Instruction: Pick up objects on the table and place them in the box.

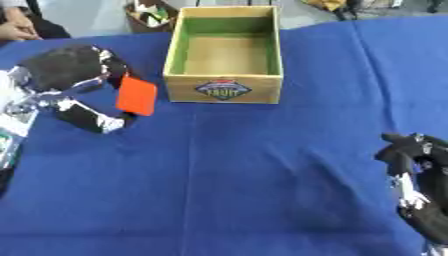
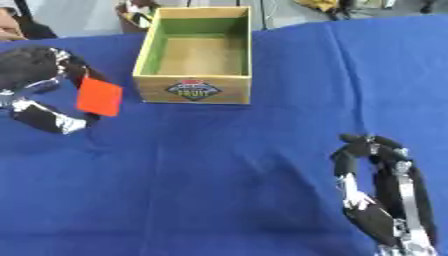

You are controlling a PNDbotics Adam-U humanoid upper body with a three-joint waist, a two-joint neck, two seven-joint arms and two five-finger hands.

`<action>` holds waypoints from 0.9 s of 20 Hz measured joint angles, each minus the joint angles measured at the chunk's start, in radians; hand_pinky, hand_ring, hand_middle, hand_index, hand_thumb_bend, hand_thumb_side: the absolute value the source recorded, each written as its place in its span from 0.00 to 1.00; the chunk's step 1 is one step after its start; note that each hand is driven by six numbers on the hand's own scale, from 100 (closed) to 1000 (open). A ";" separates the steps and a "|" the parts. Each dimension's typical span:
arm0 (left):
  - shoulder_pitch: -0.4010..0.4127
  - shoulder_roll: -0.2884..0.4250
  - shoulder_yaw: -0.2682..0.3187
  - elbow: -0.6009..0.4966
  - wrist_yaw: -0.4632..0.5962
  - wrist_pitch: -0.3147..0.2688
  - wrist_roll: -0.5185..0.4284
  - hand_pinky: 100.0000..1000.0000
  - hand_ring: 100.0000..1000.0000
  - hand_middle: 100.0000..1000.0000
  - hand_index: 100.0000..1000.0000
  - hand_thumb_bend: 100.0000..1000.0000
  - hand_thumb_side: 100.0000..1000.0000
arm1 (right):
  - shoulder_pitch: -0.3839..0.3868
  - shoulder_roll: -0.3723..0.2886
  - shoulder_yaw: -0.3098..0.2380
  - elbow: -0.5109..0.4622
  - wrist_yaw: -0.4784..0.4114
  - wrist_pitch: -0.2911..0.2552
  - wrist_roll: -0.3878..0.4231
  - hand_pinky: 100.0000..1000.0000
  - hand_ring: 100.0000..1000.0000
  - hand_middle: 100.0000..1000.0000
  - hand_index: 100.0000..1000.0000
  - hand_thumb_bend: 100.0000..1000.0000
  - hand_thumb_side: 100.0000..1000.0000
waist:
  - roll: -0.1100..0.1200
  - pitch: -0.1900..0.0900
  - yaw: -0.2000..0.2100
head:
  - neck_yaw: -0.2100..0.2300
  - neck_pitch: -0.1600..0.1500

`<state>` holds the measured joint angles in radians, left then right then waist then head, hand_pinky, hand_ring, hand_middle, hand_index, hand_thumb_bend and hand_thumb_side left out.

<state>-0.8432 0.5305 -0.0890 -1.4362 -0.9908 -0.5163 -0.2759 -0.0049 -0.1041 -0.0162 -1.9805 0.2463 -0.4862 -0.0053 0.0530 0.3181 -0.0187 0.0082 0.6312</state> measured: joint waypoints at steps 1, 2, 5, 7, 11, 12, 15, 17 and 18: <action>-0.013 0.006 0.009 0.001 0.003 0.016 0.012 0.02 0.41 0.35 0.38 0.00 0.33 | -0.005 -0.003 0.006 0.000 -0.006 -0.005 0.005 0.73 0.44 0.36 0.45 0.00 0.42 | 0.000 0.003 -0.010 | 0.009 -0.001; -0.028 0.012 0.018 0.004 0.004 0.032 0.026 0.02 0.40 0.35 0.37 0.00 0.34 | -0.008 -0.008 0.013 0.000 -0.013 -0.010 0.010 0.73 0.44 0.36 0.45 0.00 0.42 | 0.000 0.005 -0.019 | 0.018 -0.002; -0.069 0.024 0.040 0.019 -0.002 0.077 0.076 0.02 0.40 0.34 0.37 0.00 0.34 | -0.023 -0.025 0.031 0.000 -0.045 -0.031 0.028 0.73 0.44 0.36 0.45 0.00 0.42 | 0.003 0.013 -0.047 | 0.045 -0.011; -0.098 0.024 0.047 0.032 -0.021 0.097 0.115 0.03 0.40 0.34 0.37 0.00 0.32 | -0.032 -0.036 0.038 0.000 -0.067 -0.047 0.037 0.72 0.44 0.36 0.45 0.00 0.42 | 0.006 0.018 -0.067 | 0.063 -0.018; -0.152 0.023 0.065 0.085 -0.090 0.119 0.208 0.01 0.40 0.32 0.36 0.00 0.31 | -0.052 -0.047 0.049 0.000 -0.104 -0.071 0.056 0.72 0.44 0.36 0.45 0.00 0.42 | 0.010 0.036 -0.113 | 0.104 -0.034; -0.163 0.023 0.069 0.103 -0.110 0.122 0.231 0.01 0.39 0.32 0.36 0.00 0.32 | -0.056 -0.048 0.050 0.000 -0.110 -0.075 0.061 0.72 0.44 0.36 0.45 0.00 0.42 | 0.012 0.040 -0.124 | 0.113 -0.038; -0.195 0.021 0.083 0.164 -0.156 0.119 0.295 0.00 0.38 0.30 0.35 0.00 0.36 | -0.067 -0.050 0.056 0.000 -0.122 -0.083 0.074 0.72 0.44 0.36 0.45 0.00 0.42 | 0.019 0.051 -0.157 | 0.139 -0.048; -0.214 0.012 0.092 0.203 -0.171 0.110 0.329 0.00 0.36 0.29 0.34 0.00 0.39 | -0.074 -0.050 0.062 0.000 -0.129 -0.088 0.080 0.72 0.44 0.36 0.45 0.00 0.42 | 0.021 0.058 -0.176 | 0.155 -0.055; -0.220 0.007 0.097 0.222 -0.174 0.105 0.344 0.00 0.35 0.28 0.34 0.00 0.40 | -0.078 -0.050 0.064 0.000 -0.133 -0.090 0.083 0.72 0.44 0.36 0.45 0.00 0.42 | 0.022 0.061 -0.187 | 0.163 -0.058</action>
<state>-1.0636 0.5378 0.0077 -1.2145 -1.1643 -0.4114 0.0682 -0.0829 -0.1545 0.0479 -1.9805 0.1137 -0.5763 0.0782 0.0751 0.3787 -0.2055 0.1716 0.5732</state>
